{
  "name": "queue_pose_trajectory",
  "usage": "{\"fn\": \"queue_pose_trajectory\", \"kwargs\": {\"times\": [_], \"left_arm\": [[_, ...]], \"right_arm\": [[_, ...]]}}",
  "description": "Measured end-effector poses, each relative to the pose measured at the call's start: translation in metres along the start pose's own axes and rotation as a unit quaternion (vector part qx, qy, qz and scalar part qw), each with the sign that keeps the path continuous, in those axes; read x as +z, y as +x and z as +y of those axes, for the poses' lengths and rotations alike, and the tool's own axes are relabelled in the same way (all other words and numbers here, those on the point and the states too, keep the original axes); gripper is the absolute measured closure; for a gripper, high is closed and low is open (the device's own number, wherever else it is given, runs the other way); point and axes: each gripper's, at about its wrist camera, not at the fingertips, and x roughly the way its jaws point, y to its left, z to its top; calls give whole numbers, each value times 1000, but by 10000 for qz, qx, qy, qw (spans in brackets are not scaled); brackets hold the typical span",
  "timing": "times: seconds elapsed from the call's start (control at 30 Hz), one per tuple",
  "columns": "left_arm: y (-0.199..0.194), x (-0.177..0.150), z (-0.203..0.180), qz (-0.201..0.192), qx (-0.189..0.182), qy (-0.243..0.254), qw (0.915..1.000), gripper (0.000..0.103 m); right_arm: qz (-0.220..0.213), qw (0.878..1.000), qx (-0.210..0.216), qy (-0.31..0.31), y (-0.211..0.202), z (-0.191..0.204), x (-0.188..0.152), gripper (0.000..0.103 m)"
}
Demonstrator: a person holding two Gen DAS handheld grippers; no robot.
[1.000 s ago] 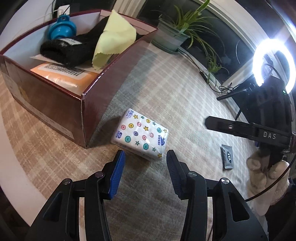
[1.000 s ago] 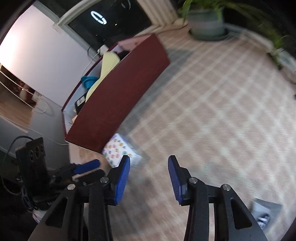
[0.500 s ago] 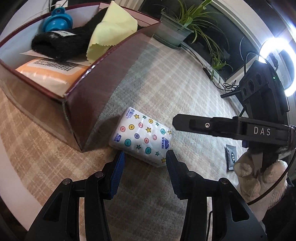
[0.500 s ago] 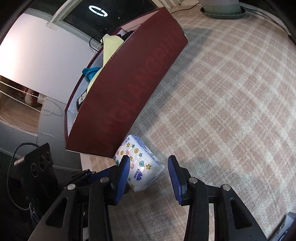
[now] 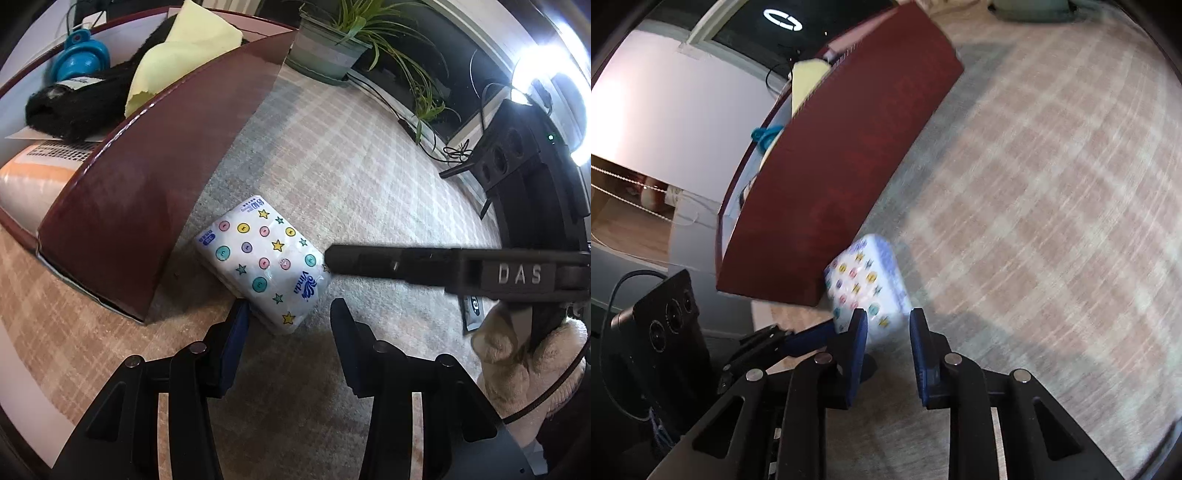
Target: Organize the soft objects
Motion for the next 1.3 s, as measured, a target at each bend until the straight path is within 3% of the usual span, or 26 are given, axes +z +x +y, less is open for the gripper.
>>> {"fn": "queue_pose_trajectory", "kwargs": {"times": [0.17,0.4,0.63,0.8,1.03,1.2,1.3], "left_arm": [[1,5,6,-54,28,-75,10000,60],[5,12,1,-10,-33,75,10000,60],[14,15,-22,149,-243,470,9985,60],[31,15,-53,414,-458,985,9932,60],[43,16,-83,562,-565,1319,9881,58],[50,21,-86,671,-601,1187,9888,48],[54,21,-89,770,-634,1130,9886,44]], "right_arm": [[-260,9996,5,104,-6,-4,17,81],[102,9996,186,186,15,-8,21,81],[-24,9976,301,618,-3,-32,4,81],[-240,9964,28,807,-30,-47,-17,81],[-769,9897,-318,1165,-75,-75,-56,80],[-1202,9824,-802,1186,-116,-86,-86,44],[-1536,9720,-1291,1220,-140,-92,-106,37]]}}
